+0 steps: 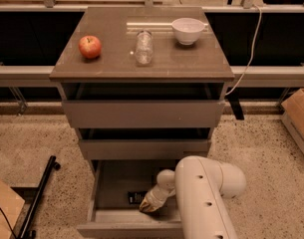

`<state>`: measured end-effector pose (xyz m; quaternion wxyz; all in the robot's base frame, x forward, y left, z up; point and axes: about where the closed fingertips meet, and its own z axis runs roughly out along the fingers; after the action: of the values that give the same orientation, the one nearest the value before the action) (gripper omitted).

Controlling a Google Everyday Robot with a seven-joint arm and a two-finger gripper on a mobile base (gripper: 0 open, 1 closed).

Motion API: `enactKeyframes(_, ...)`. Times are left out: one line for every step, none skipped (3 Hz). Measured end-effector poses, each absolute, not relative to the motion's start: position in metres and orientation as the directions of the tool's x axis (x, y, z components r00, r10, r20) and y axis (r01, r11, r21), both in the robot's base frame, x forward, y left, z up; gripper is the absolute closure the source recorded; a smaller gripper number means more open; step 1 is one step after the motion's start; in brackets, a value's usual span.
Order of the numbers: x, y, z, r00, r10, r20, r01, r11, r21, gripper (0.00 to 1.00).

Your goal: Pick rxbar chocolate from bottom drawer and place on counter

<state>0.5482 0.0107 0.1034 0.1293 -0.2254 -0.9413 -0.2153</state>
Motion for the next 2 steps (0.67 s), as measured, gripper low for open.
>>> enactKeyframes(0.548,0.011,0.104,-0.865,0.369,0.340,0.480,0.806,0.347,0.11)
enactKeyframes(0.548,0.011,0.115,-0.865,0.369,0.340,0.480,0.806,0.347,0.00)
